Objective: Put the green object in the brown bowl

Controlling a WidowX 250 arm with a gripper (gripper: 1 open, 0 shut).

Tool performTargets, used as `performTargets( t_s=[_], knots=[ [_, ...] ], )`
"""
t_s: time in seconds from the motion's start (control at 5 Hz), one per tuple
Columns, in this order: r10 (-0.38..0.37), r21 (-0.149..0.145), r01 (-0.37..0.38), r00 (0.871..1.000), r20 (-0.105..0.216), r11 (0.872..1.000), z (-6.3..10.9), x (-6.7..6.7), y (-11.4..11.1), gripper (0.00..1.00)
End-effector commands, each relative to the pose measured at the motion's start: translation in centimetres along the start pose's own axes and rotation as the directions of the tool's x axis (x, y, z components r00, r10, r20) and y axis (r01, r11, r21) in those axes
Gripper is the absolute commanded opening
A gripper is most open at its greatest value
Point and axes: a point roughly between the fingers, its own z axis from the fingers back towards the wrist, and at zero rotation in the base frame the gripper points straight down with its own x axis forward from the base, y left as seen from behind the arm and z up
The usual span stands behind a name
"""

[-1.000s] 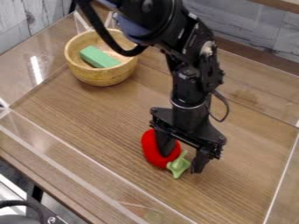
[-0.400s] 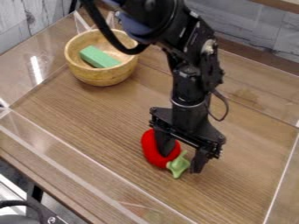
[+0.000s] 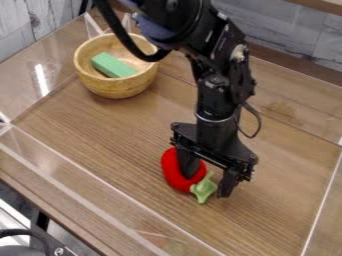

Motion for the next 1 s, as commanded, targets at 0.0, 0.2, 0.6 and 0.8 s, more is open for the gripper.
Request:
performTargets(
  t_s=[0.0,0.2,0.6,0.8],
  knots=[
    [0.037,0.021,-0.036,0.998,-0.047,0.999,-0.8,-0.4,1.5,1.00],
    [0.039,0.023,-0.038,0.998,-0.054,0.999,-0.8,-0.5,1.6,1.00],
    [0.043,0.024,-0.041,0.997,-0.058,0.999,-0.8,-0.6,1.8,0.00],
    [0.045,0.019,-0.044,0.998,-0.043,0.999,0.4,-0.5,1.9,0.00]
  ],
)
